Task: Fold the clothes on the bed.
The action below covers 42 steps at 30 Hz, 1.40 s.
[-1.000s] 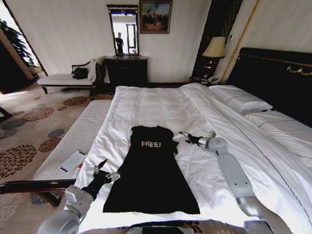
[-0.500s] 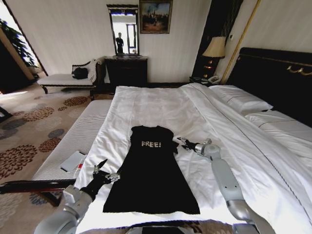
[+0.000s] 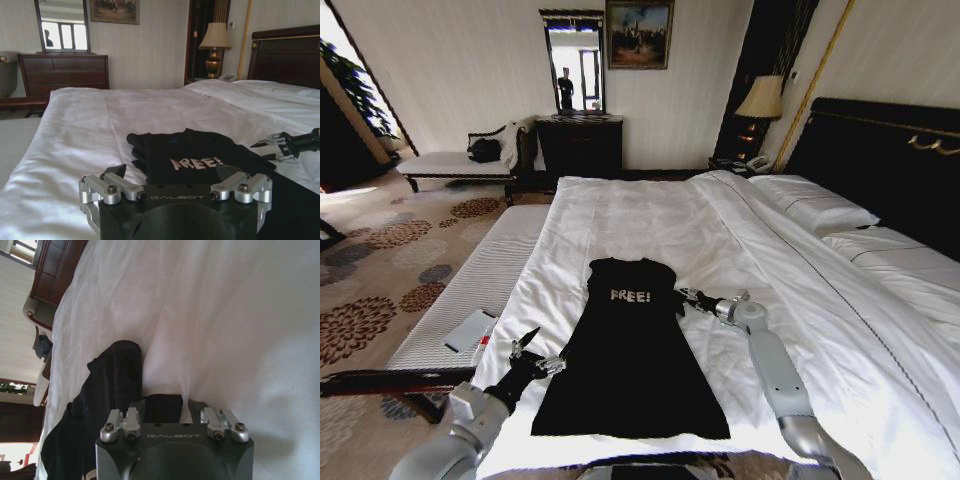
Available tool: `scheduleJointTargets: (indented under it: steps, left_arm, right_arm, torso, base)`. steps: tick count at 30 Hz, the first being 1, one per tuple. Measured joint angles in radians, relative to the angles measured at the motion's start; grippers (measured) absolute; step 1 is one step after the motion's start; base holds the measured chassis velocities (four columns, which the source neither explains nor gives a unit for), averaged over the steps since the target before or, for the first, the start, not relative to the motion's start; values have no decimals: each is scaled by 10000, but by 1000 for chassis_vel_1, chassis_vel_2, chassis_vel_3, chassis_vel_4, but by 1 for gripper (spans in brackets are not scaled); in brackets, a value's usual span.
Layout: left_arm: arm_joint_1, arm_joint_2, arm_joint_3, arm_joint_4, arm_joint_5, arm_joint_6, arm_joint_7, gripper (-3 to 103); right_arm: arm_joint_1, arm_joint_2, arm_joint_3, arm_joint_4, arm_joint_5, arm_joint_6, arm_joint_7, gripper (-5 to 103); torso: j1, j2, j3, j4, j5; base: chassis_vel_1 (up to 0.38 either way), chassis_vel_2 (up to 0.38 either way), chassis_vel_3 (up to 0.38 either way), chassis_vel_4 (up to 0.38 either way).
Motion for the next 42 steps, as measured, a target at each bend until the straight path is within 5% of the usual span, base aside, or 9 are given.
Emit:
scheduleJointTargets:
  steps: [10,24,29,42]
  left_arm:
    - [-150,123,30,34,-64,14,0,100]
    - [-250,178,-48,96,-223,30,0,100]
    - [-377,244,-49,150,-335,47,0,100]
    - [-418,84,-7,244,-347,57,0,100]
  right_arm:
    - [-75,-1,5,-91,-114,0,3,36]
    - [242,267,-159,-365,-324,0,29,27]
    - [219,285,-190,-343,-386,0,25,3]
    - [106,238,-223,-113,-493,0,24,0]
  torso:
    - [0,0,0,-2,1]
    - [1,-1,0,-1,0]
    - [1,-2,0,-1,0]
    - [1,-2,1,0,0]
  base:
    - [0,0,0,0]
    - [0,0,0,0]
    - [0,0,0,0]
    - [0,0,0,0]
